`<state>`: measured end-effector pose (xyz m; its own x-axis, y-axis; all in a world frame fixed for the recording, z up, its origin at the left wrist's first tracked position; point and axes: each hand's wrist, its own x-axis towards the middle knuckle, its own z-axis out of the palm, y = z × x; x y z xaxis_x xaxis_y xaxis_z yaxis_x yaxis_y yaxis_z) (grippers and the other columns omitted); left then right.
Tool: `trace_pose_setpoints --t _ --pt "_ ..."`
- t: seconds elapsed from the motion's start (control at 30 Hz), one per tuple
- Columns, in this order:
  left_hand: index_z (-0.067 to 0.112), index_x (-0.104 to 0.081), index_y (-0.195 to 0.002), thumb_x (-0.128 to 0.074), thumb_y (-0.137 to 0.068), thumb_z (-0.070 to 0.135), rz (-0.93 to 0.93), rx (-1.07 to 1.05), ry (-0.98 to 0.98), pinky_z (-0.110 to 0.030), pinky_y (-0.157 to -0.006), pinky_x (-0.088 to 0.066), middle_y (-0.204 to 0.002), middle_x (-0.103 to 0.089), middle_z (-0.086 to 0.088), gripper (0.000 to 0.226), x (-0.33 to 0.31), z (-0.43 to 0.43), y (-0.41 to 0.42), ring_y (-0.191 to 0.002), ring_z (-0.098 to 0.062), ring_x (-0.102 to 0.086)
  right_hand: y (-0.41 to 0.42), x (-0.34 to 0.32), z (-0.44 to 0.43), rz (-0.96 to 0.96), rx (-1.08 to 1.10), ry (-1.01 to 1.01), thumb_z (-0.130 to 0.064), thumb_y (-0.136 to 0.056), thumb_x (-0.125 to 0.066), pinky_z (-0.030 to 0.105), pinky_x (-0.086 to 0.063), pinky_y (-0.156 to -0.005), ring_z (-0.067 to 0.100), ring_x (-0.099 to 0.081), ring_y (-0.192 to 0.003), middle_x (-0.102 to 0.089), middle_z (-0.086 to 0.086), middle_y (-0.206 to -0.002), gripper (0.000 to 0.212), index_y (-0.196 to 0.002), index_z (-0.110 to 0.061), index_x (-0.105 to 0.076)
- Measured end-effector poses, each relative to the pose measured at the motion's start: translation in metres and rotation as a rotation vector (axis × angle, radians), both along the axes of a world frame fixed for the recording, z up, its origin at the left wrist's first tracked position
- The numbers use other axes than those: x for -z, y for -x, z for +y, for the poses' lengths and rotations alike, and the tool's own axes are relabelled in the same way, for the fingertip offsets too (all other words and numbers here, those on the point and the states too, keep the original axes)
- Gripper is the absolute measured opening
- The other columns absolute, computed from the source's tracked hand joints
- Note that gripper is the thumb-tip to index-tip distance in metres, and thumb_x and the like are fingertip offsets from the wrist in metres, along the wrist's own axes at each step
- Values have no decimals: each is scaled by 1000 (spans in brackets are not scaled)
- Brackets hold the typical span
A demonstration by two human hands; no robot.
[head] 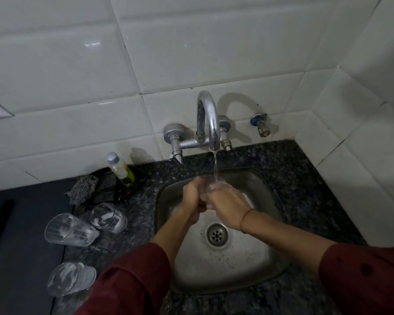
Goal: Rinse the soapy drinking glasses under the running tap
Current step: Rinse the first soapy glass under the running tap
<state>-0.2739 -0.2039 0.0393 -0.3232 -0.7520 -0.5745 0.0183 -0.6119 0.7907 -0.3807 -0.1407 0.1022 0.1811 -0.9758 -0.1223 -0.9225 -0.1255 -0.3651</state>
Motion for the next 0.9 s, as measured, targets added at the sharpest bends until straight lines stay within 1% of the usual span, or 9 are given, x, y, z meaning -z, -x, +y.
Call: trace_pose_setpoints --t 0.07,0.13,0.23,0.3,0.43,0.53,0.67,0.83,0.9 --pt "13 -66 -79 -37 -104 38 -92 209 -51 -19 -35 -20 -56 -55 -3 45 -4 -9 -8 -40 -14 -43 3 -2 4 140 -89 -12 -13 -102 -44 18 -33 -74 22 -59 -110 -58 5 -123 25 -122 -14 -57" --pt "12 -66 -83 -42 -102 35 -34 228 -43 -20 -36 -28 -57 -59 -2 39 -7 -13 -9 -42 -13 -47 1 -1 6 179 -67 2 -14 -101 -47 31 -42 -77 30 -62 -107 -63 11 -120 28 -127 -11 -57" --pt "10 -68 -91 -57 -97 33 174 9 1 -26 -56 -48 -73 -67 -5 27 2 -4 -2 -65 -17 -63 -10 -1 1 -122 205 -62 -16 -97 -56 39 -51 -91 29 -64 -109 -69 9 -116 26 -123 -14 -61" --pt "10 -67 -85 -58 -97 31 178 -82 21 -24 -51 -46 -70 -63 -4 25 6 1 -1 -62 -17 -58 -11 0 0 -291 238 -92 -16 -96 -57 37 -52 -89 19 -65 -103 -70 1 -110 19 -113 -18 -65" --pt "7 -66 -86 -42 -101 34 20 171 -61 -18 -30 -24 -56 -59 -5 39 6 -5 -10 -38 -14 -46 -4 -10 10 107 -80 -1 -13 -98 -46 22 -29 -78 17 -57 -104 -60 2 -114 16 -109 -18 -57" --pt "7 -66 -89 -49 -99 35 118 92 -46 -21 -39 -39 -69 -63 -7 34 5 -3 -7 -51 -16 -56 -2 1 1 191 -53 -24 -13 -96 -54 35 -45 -86 26 -63 -107 -67 8 -113 16 -110 -13 -60" --pt "-10 -63 -113 -64 -92 42 187 -158 47 -39 -72 -56 -103 -67 -24 56 16 1 -2 -89 -31 -66 -1 0 -5 -472 232 -181 -14 -91 -57 50 -51 -98 24 -66 -105 -72 6 -105 16 -100 -17 -70" --pt "1 -64 -109 -42 -97 29 58 97 -84 -19 -32 -28 -72 -61 -8 38 15 -6 -5 -45 -13 -46 2 2 2 334 -141 -25 -4 -92 -48 49 -18 -120 20 -53 -126 -61 2 -130 39 -126 -20 -58" --pt "3 -65 -101 -43 -97 23 99 73 -64 -21 -37 -39 -71 -63 -7 30 11 -3 -2 -49 -15 -53 2 3 0 151 -51 -111 -10 -93 -52 51 -30 -114 25 -59 -119 -65 6 -122 23 -112 -18 -62"
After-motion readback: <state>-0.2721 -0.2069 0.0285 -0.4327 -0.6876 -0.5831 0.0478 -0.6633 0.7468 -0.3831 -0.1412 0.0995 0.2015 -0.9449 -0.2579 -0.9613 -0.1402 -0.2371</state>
